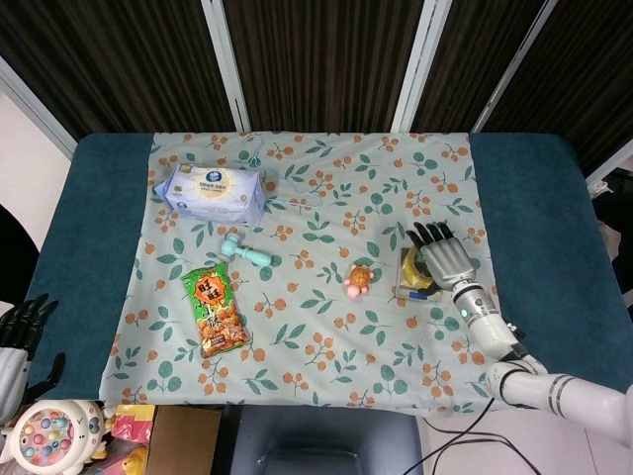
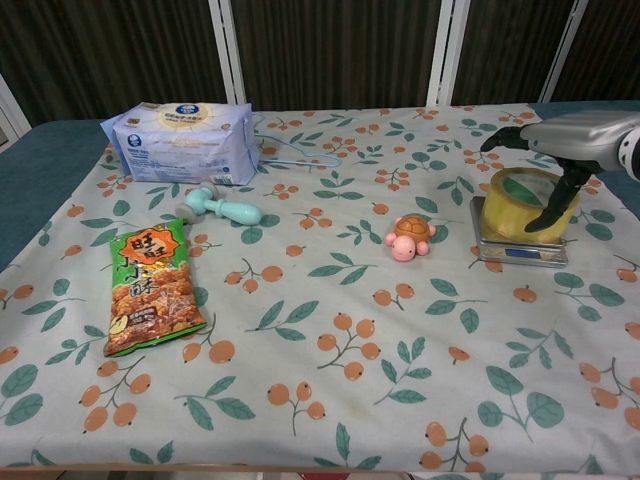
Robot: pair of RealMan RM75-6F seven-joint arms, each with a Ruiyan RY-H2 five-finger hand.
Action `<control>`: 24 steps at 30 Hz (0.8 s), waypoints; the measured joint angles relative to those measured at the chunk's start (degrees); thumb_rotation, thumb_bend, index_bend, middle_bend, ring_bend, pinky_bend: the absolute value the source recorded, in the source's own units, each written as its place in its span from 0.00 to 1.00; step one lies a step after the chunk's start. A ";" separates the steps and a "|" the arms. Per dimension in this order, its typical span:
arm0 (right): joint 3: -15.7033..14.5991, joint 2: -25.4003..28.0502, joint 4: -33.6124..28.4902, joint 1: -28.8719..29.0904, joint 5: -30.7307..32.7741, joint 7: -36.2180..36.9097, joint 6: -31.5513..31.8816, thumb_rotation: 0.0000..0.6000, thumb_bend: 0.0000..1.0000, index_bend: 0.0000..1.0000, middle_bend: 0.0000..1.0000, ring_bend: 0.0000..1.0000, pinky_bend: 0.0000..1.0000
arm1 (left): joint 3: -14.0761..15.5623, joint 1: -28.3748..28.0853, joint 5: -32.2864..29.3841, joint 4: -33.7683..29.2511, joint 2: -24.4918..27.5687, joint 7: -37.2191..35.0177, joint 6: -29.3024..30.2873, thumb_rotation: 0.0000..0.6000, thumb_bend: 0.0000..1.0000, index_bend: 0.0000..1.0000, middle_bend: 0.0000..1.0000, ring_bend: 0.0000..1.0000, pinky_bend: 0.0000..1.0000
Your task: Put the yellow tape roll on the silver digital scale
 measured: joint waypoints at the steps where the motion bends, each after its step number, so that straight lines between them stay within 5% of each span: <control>1: -0.02 0.70 -1.15 -0.56 -0.80 0.86 0.91 1.00 0.09 0.00 0.00 0.00 0.02 | -0.01 0.04 0.02 0.01 0.02 -0.05 0.12 1.00 0.46 0.00 0.00 0.04 0.10; 9: -3.15 7.72 -11.43 -10.65 -13.46 9.15 17.60 1.00 0.09 0.00 0.00 0.00 0.00 | -0.14 0.25 0.51 0.21 -0.08 -0.15 0.98 1.00 0.46 0.00 0.00 0.04 0.10; 16: -11.66 11.44 -15.06 -28.57 -27.98 14.13 41.03 1.00 0.09 0.00 0.00 0.00 0.00 | 0.13 0.34 1.56 -0.18 -0.44 1.16 1.44 1.00 0.46 0.00 0.00 0.04 0.10; 24: -13.70 12.46 -13.87 -35.72 -35.48 20.42 49.28 1.00 0.09 0.00 0.00 0.00 0.00 | 0.58 0.37 2.37 -0.90 -0.81 3.17 1.28 1.00 0.46 0.00 0.00 0.04 0.10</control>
